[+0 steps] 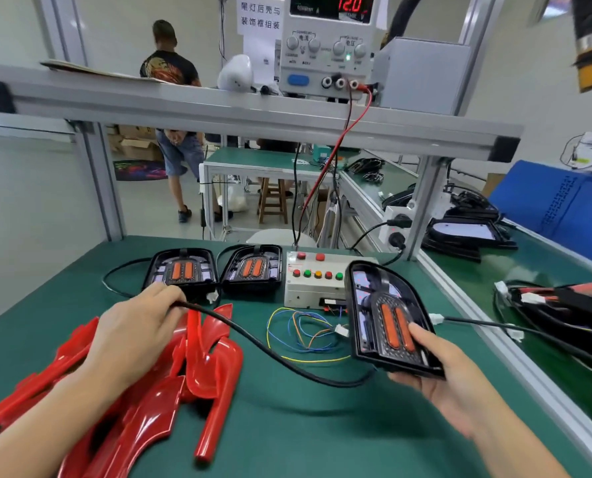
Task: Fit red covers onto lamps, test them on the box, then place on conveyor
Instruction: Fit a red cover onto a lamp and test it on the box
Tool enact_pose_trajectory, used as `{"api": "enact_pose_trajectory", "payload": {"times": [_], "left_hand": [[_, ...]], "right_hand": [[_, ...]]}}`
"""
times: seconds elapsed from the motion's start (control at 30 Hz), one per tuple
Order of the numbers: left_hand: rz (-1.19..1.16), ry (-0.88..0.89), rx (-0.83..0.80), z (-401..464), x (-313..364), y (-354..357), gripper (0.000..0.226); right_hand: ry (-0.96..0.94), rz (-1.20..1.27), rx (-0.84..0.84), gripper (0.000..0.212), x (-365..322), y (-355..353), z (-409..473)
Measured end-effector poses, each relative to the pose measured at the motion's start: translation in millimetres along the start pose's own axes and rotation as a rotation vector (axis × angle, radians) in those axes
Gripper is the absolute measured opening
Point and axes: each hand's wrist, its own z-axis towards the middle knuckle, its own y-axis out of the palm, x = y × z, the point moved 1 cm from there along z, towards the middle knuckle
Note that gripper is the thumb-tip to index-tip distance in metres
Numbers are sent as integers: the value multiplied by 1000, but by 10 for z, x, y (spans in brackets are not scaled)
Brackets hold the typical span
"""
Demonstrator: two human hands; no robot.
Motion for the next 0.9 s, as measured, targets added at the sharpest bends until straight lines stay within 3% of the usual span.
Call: {"api": "enact_pose_trajectory", "payload": {"times": [0.17,0.27,0.4,0.5,0.63,0.77,0.9], "left_hand": [[25,-153,139,175,-105,-68,11],[-87,-163,249,263,-117,-129,13],[-100,41,438,241,2,-193,13],[2,278,484,247,102,-197,21],[87,482,349,261,293,-46,25],[196,632,172,314,473,162,46],[492,718,-72,435,544,391,78]], "right_hand": [[16,1,7,34,186,107,26],[-1,-47,-29,40,221,174,25],[-5,-136,-52,48,247,199,-1],[4,-215,-38,51,240,199,-42],[-4,-279,1,52,170,132,-116],[0,-291,19,48,110,36,-231],[36,-329,54,34,92,-52,-331]]}}
